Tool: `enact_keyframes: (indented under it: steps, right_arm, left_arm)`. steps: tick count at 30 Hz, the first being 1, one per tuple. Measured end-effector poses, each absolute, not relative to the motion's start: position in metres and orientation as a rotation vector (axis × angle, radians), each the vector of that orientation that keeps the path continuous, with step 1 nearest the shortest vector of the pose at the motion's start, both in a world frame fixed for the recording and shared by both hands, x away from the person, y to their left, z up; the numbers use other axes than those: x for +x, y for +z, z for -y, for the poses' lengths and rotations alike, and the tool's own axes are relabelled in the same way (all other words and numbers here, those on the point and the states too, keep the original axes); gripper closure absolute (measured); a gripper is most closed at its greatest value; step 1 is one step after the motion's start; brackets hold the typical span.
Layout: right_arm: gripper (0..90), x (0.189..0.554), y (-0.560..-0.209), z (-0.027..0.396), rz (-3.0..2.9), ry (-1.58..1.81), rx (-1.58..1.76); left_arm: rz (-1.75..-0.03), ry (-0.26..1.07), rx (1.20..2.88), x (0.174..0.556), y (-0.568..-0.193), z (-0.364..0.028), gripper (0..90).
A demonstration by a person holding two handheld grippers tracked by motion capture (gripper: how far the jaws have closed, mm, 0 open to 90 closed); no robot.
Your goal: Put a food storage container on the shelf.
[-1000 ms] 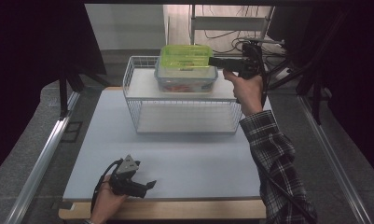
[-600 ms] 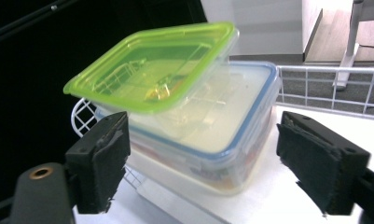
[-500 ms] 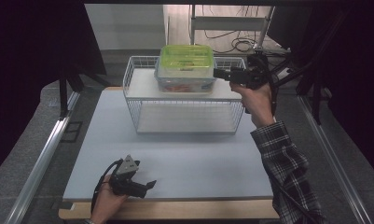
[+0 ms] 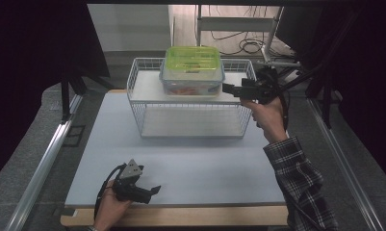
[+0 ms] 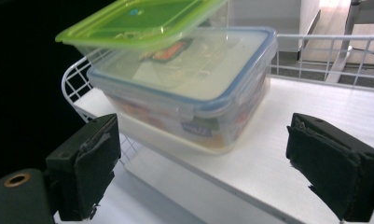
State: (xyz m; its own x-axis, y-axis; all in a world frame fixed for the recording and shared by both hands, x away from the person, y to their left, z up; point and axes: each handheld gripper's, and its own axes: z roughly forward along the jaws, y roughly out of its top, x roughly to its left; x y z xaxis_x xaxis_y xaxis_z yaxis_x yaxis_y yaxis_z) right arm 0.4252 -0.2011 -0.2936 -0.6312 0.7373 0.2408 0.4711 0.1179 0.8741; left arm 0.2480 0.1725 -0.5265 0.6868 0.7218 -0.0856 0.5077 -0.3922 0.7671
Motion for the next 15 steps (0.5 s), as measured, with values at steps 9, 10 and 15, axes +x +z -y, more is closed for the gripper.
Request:
enact_keyframes:
  steps: [9, 10, 15]
  right_arm:
    - [10.0, 0.415, -0.31, 0.201, -2.182, 1.497, 1.166]
    - [9.8, 0.414, -0.311, 0.201, -2.186, 1.491, 1.16]
    - [9.5, 0.407, -0.32, 0.199, -2.201, 1.475, 1.135]
  left_arm:
    - [-0.968, 0.329, 2.073, 0.249, -0.527, -0.174, 0.0]
    - [-0.968, 0.329, 2.072, 0.249, -0.527, -0.174, 0.0]
    - [-0.964, 0.331, 2.071, 0.249, -0.527, -0.173, 0.0]
